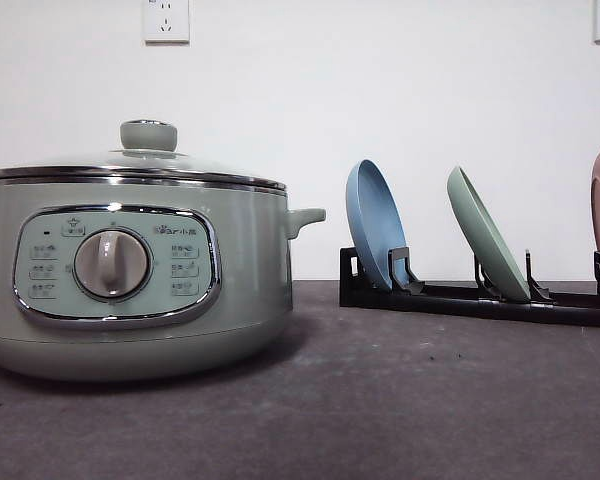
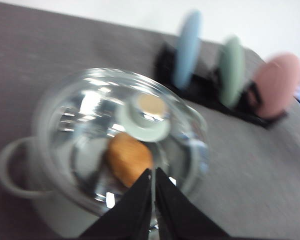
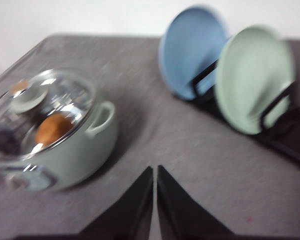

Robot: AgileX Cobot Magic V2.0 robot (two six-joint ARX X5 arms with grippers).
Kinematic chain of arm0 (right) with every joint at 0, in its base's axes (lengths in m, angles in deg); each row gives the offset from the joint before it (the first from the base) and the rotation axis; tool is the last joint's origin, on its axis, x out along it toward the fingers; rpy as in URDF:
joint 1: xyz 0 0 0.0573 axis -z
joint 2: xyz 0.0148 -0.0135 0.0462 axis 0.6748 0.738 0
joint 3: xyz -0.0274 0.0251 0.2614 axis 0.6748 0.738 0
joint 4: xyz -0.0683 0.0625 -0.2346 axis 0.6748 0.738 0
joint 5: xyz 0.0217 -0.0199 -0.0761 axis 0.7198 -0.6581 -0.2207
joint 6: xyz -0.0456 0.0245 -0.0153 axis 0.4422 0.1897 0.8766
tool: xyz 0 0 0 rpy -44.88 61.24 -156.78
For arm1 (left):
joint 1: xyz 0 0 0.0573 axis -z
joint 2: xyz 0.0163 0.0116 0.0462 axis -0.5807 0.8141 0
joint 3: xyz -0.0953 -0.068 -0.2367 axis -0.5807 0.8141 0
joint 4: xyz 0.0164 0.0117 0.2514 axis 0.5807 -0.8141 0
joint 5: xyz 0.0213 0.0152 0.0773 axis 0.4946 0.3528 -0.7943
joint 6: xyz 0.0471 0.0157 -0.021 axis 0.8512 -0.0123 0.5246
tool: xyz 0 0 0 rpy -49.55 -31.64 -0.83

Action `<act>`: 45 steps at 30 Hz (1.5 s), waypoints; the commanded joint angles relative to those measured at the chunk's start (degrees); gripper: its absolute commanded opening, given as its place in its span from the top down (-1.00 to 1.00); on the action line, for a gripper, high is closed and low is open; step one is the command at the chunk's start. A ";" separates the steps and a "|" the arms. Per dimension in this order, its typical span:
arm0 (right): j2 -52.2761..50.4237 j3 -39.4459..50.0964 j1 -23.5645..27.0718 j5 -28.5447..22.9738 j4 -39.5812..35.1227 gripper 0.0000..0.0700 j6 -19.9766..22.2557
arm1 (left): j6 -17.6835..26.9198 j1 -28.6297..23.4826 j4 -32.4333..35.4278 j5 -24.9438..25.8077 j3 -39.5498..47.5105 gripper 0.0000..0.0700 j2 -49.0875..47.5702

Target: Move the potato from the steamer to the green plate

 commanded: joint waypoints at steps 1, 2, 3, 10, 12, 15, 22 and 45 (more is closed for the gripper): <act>2.15 -2.33 -0.16 1.42 1.90 1.00 2.96 | 3.72 1.02 -1.04 2.05 -2.62 0.99 1.17; 3.06 -3.04 -0.19 1.78 3.07 1.00 3.43 | 4.18 1.74 -2.05 2.56 -3.45 0.99 1.78; 3.99 -3.77 -0.27 1.95 4.41 1.00 3.76 | 4.79 2.53 -3.22 2.73 -4.34 0.99 2.41; 5.29 -4.94 -1.66 1.80 6.87 1.00 4.71 | 8.98 5.21 -6.97 2.73 -6.07 0.99 3.50; 5.29 -4.94 -1.70 1.39 6.89 0.99 4.47 | 8.94 5.23 -6.95 2.73 -6.07 0.99 3.48; 5.29 -4.94 -1.70 1.07 6.89 0.59 4.03 | 8.86 5.23 -6.95 2.71 -6.07 0.71 3.48; 5.29 -4.94 -1.98 0.64 6.72 -0.61 2.93 | 8.39 5.21 -6.95 2.68 -6.07 -0.77 3.48; 20.57 -17.04 -2.45 0.49 -3.62 -0.61 -10.04 | 7.78 5.22 -6.90 2.68 -6.07 -0.79 3.48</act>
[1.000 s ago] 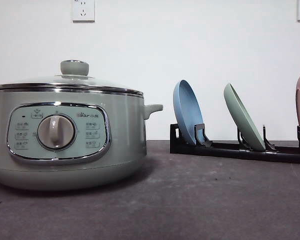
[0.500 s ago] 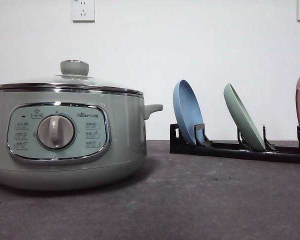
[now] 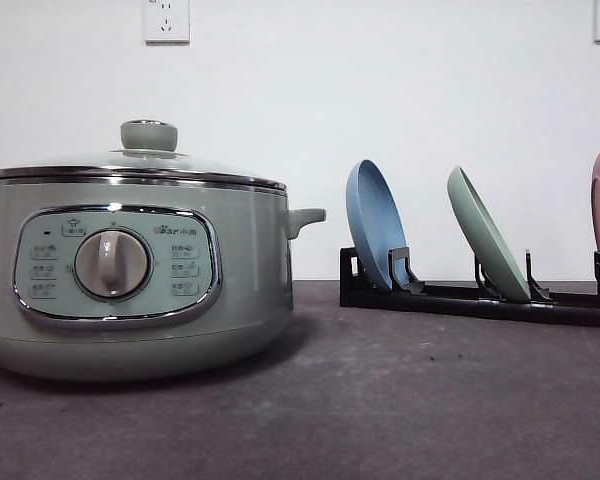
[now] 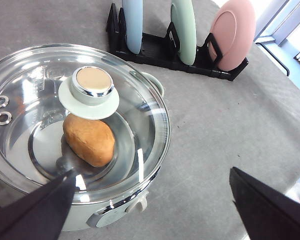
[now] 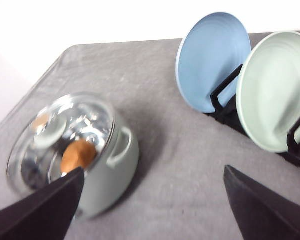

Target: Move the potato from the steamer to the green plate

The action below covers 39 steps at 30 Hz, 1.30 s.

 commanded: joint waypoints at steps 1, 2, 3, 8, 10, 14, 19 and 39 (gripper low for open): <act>4.41 -4.01 -0.04 -0.24 -0.62 -0.61 -1.28 | 0.11 0.09 0.66 0.22 -1.25 -0.79 0.35; 6.64 -5.92 -0.04 -0.37 -0.62 -0.61 -1.28 | 0.11 0.10 0.64 0.22 -1.25 -0.79 0.35; 9.05 -7.95 -0.04 -0.45 -0.62 -0.61 -1.30 | 0.11 0.10 0.63 0.22 -1.25 -0.79 0.35; 21.04 -17.66 -0.16 -0.71 -0.62 -0.60 -1.76 | 0.11 0.09 0.63 0.22 -1.25 -0.79 0.35; 25.37 -21.05 -0.52 -1.35 -0.64 -0.60 -1.76 | 0.11 0.11 0.63 0.22 -1.25 -0.79 0.35; 32.90 -26.43 -1.23 -4.10 -0.87 -0.60 -1.67 | 0.11 0.09 0.63 0.22 -1.25 -0.79 0.35; 40.39 -29.31 -2.18 -6.00 -4.34 -0.60 -1.72 | 0.11 0.09 0.63 0.22 -1.25 -0.79 0.35; 54.40 -29.31 -6.14 -14.94 -10.65 0.12 -1.68 | 0.11 0.09 0.59 0.22 -1.25 -0.79 0.35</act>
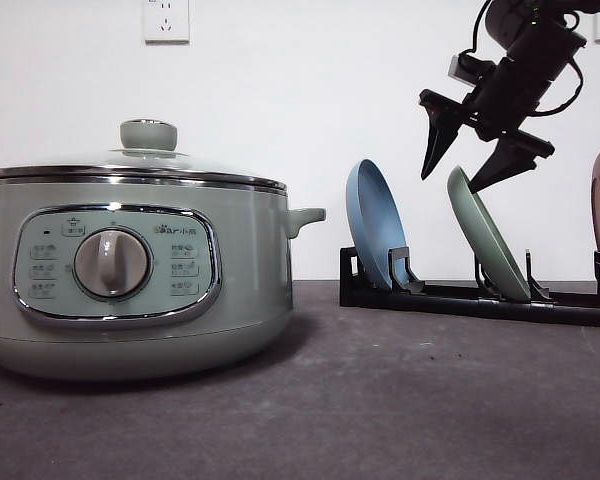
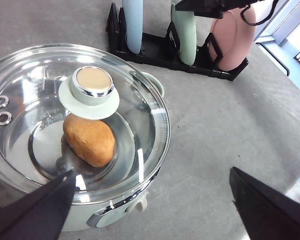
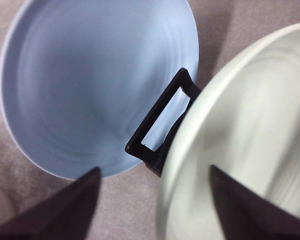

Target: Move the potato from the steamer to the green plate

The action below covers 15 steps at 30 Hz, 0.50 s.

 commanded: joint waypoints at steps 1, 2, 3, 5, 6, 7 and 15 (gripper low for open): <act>1.09 -1.42 -0.35 -1.16 -0.81 0.22 -0.55 | 0.11 0.09 0.59 0.20 -1.25 -0.79 0.35; 1.09 -1.42 -0.39 -1.52 -0.82 0.32 -0.55 | 0.11 0.09 0.60 0.20 -1.25 -0.79 0.35; 1.09 -1.42 -0.44 -1.64 -0.80 0.43 -0.55 | 0.11 0.09 0.61 0.20 -1.25 -0.79 0.35; 1.09 -1.42 -0.44 -1.60 -0.61 0.57 -0.59 | 0.11 0.09 0.61 0.20 -1.25 -0.79 0.35; 1.09 -1.42 -0.44 -1.69 -0.48 0.62 -0.59 | 0.11 0.09 0.61 0.20 -1.25 -0.79 0.35; 1.09 -1.42 -0.44 -1.76 -0.39 0.68 -0.59 | 0.11 0.09 0.61 0.20 -1.25 -0.79 0.35; 0.92 -1.42 -0.44 -1.73 -0.29 0.99 -0.63 | 0.11 0.09 0.61 0.20 -1.25 -0.79 0.35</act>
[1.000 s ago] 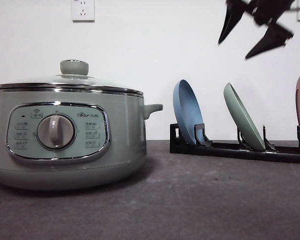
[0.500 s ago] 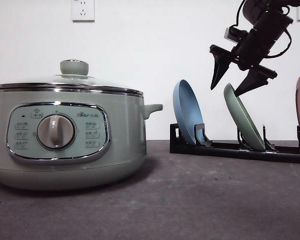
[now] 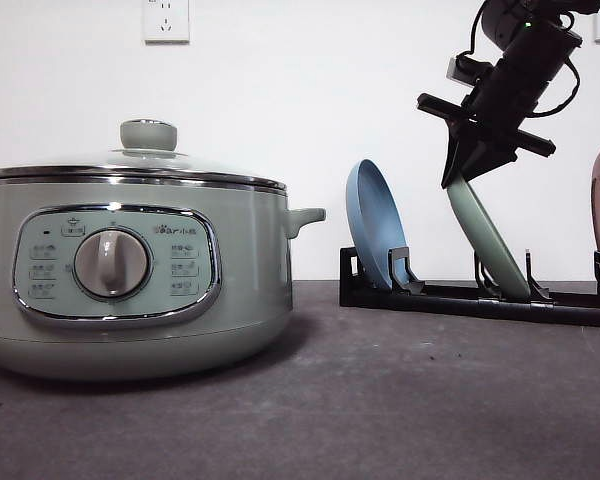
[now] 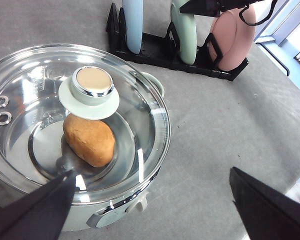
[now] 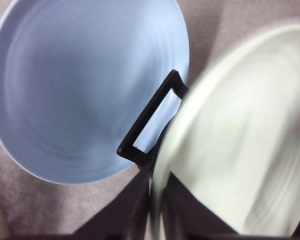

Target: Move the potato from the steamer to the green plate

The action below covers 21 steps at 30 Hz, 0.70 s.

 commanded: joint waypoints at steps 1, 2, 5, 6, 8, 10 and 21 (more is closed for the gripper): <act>0.82 -1.48 -0.17 -0.09 -0.40 0.99 -0.20 | 0.11 0.09 0.61 0.20 -1.25 -0.79 0.35; 0.63 -1.54 -0.17 -0.07 -0.39 0.99 -0.19 | 0.11 0.09 0.61 0.20 -1.25 -0.79 0.35; -0.50 -1.73 -0.17 0.11 -0.42 0.99 -0.18 | 0.11 0.09 0.61 0.20 -1.25 -0.79 0.35; -1.00 -1.77 -0.17 0.12 -0.45 0.99 -0.20 | 0.11 0.09 0.61 0.20 -1.25 -0.79 0.35; -2.40 -1.79 -0.28 0.39 -0.43 0.99 -0.17 | 0.11 0.09 0.61 0.21 -1.25 -0.79 0.35; -3.97 -1.79 -0.33 1.33 -0.43 0.99 -0.15 | 0.11 0.09 0.61 0.21 -1.25 -0.79 0.35; -15.24 -1.79 -2.79 3.10 4.60 0.99 2.26 | 0.09 0.09 0.61 0.20 -1.25 -0.79 0.35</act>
